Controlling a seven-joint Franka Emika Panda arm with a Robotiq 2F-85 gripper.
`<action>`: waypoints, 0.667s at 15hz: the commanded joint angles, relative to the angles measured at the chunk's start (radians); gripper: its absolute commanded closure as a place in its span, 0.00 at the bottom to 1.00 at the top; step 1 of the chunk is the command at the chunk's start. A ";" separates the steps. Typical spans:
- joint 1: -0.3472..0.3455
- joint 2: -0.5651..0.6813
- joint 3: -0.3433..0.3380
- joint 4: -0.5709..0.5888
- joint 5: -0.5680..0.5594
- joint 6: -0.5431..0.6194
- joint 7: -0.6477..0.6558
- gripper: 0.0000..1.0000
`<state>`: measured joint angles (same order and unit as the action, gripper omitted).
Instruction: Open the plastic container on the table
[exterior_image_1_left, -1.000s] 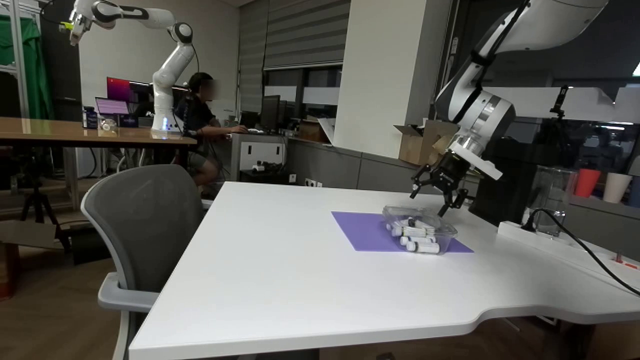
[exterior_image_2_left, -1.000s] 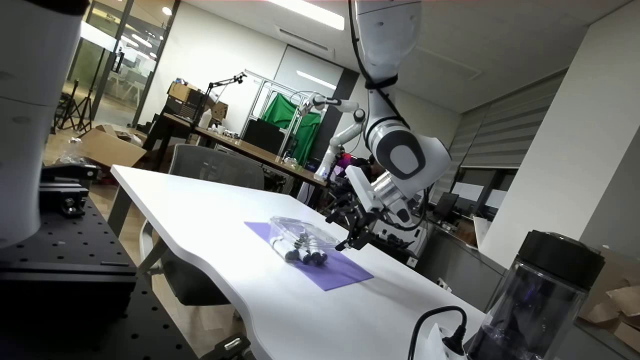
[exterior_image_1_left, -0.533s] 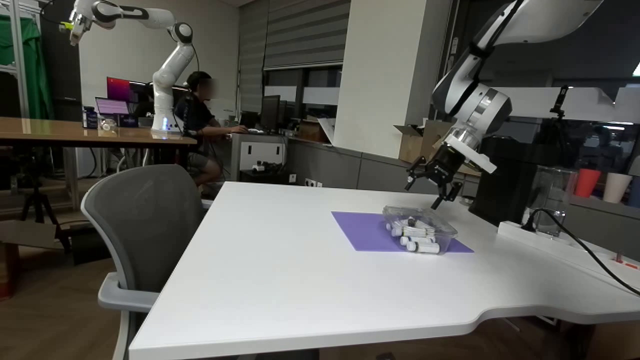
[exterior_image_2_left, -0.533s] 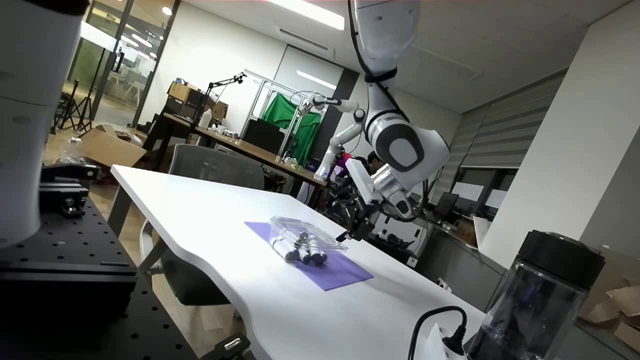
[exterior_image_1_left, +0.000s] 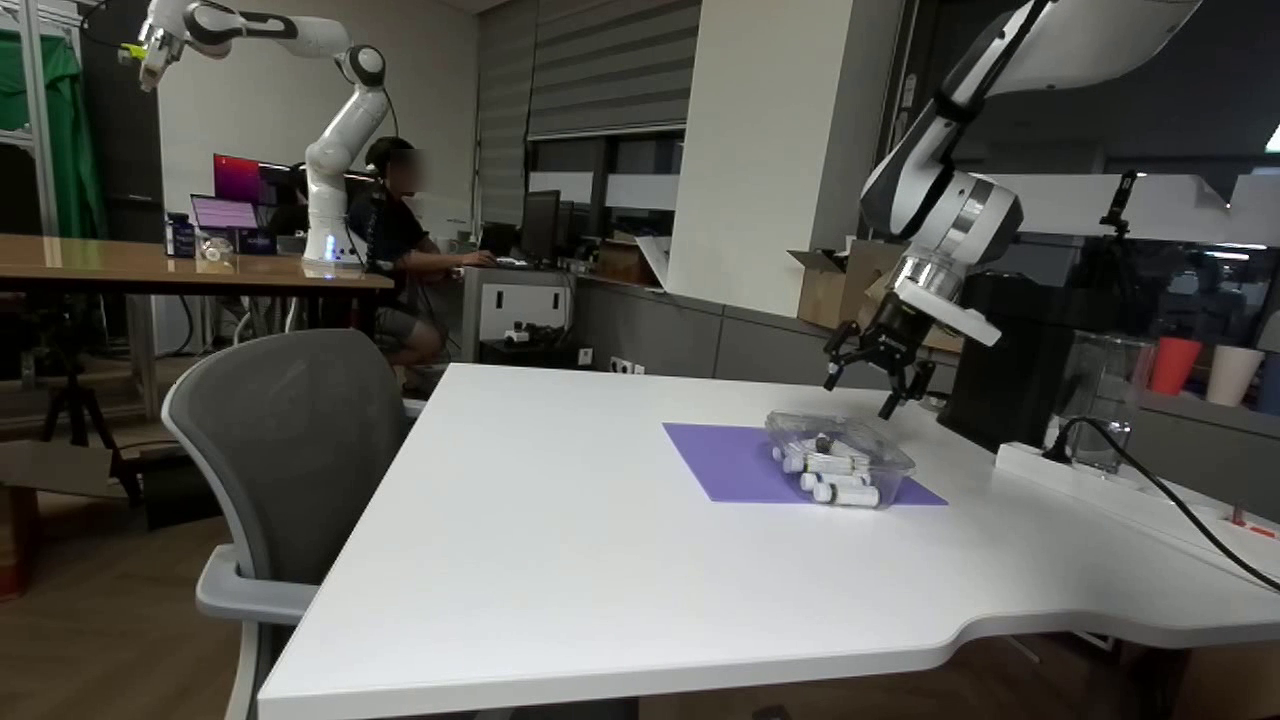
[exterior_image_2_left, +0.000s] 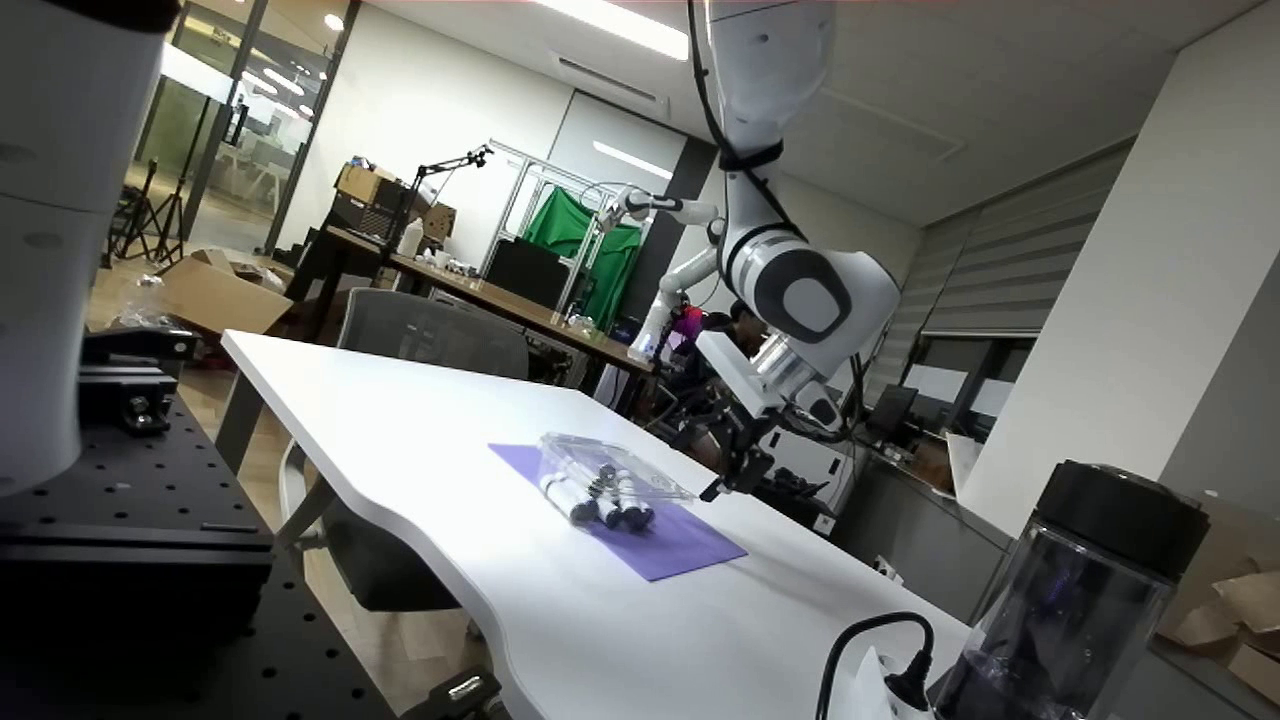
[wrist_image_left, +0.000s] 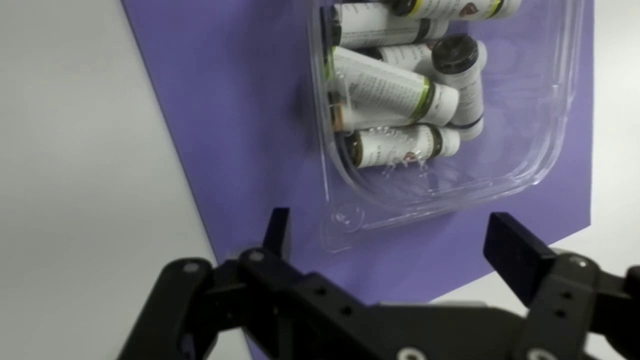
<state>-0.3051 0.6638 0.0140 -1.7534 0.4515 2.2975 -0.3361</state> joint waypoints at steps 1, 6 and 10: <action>0.012 0.028 -0.004 0.014 -0.038 0.076 0.026 0.00; 0.008 0.053 0.026 0.007 -0.036 0.154 0.032 0.00; -0.001 0.050 0.046 0.017 -0.030 0.143 0.035 0.00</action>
<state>-0.2970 0.7183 0.0451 -1.7528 0.4298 2.4514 -0.3361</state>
